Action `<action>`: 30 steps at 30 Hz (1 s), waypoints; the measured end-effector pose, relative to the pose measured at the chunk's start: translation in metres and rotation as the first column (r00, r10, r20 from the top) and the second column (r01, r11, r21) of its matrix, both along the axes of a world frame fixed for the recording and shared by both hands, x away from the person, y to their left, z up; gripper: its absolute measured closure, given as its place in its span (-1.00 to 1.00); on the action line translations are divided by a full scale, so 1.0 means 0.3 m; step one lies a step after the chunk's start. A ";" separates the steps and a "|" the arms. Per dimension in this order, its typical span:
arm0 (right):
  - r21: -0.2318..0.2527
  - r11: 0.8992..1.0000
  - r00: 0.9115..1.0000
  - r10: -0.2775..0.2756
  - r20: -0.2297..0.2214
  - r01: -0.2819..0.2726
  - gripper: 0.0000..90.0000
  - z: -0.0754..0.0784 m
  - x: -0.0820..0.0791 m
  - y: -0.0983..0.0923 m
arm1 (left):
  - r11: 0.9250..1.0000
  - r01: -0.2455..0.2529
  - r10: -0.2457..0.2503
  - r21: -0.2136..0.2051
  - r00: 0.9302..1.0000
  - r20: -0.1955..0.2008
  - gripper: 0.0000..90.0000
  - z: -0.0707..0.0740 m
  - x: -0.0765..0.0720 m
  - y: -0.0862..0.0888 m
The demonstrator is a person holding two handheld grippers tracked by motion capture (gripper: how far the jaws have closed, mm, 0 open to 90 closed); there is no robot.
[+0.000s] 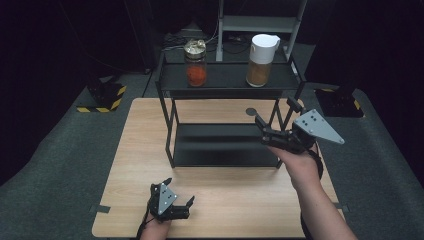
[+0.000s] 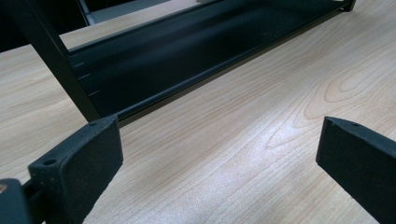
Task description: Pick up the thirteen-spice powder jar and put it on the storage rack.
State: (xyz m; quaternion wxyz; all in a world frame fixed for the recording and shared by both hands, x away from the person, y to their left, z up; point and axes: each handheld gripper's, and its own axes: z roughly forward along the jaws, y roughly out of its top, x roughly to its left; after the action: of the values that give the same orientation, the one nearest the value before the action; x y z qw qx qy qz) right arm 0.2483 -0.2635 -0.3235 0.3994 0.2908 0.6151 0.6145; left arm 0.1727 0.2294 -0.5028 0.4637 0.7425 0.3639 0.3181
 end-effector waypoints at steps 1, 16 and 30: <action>-0.007 1.000 1.000 -0.004 -0.004 0.004 -1.00 -0.005 -0.003 -0.001 | 1.000 0.001 -0.001 -0.004 1.000 0.004 -0.98 -0.003 -0.002 0.003; -0.069 0.998 1.000 -0.003 -0.027 0.002 -1.00 -0.184 -0.050 -0.045 | 0.999 -0.001 0.001 -0.044 1.000 -0.007 -0.99 -0.006 0.003 0.022; -0.120 0.992 0.992 -0.047 -0.116 0.033 -1.00 -0.346 -0.115 -0.088 | 0.999 0.009 -0.010 -0.034 1.000 -0.013 -0.99 -0.002 0.009 0.020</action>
State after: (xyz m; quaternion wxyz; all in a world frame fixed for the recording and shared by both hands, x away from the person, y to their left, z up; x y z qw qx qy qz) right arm 0.2139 -0.2898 -0.4272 0.3910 0.3150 0.6669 0.5507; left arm 0.1754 0.2354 -0.5034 0.4753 0.7384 0.3686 0.3049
